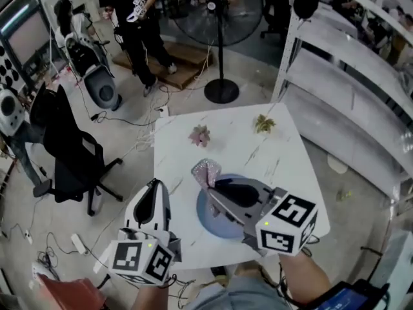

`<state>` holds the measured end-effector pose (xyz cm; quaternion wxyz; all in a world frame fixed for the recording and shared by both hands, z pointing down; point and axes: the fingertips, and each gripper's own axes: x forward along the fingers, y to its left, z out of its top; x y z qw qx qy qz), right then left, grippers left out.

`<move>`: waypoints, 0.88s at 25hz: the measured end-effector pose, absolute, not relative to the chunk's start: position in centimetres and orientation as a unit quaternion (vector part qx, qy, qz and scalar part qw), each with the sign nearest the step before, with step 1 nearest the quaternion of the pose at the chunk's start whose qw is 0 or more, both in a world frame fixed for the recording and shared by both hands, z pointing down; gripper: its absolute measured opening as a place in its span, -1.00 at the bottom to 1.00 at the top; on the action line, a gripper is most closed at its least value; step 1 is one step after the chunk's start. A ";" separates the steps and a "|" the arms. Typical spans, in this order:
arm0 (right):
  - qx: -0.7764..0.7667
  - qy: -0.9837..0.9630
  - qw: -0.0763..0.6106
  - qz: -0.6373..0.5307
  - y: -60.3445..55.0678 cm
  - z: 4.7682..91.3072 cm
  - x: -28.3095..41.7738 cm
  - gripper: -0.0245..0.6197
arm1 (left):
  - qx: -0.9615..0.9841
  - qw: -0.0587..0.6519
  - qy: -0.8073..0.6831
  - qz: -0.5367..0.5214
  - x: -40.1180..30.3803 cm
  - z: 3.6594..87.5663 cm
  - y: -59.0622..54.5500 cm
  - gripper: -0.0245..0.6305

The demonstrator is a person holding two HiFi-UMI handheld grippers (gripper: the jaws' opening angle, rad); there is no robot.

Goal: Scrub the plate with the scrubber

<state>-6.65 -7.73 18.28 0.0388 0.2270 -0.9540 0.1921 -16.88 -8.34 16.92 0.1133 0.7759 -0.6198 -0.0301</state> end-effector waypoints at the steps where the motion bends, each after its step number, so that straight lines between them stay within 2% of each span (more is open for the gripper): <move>1: 0.257 -0.955 0.029 0.148 -8.0 16.2 -6.5 -0.77 | 0.776 0.082 -0.624 -0.042 -16.8 14.4 -8.0 -0.86; 5: 0.346 -0.938 0.011 -0.003 -7.8 10.4 -5.6 -0.76 | 0.767 -0.013 -0.637 -0.074 -16.7 7.2 -6.5 -0.88; 9: 0.397 -0.914 -0.024 -0.073 -7.3 7.3 -3.6 -0.76 | 0.755 -0.073 -0.646 -0.086 -16.1 4.0 -5.0 -0.89; 22: 0.460 -0.881 -0.040 -0.101 -7.0 6.2 -1.4 -0.79 | 0.774 -0.089 -0.621 -0.086 -14.1 3.5 -5.1 -0.90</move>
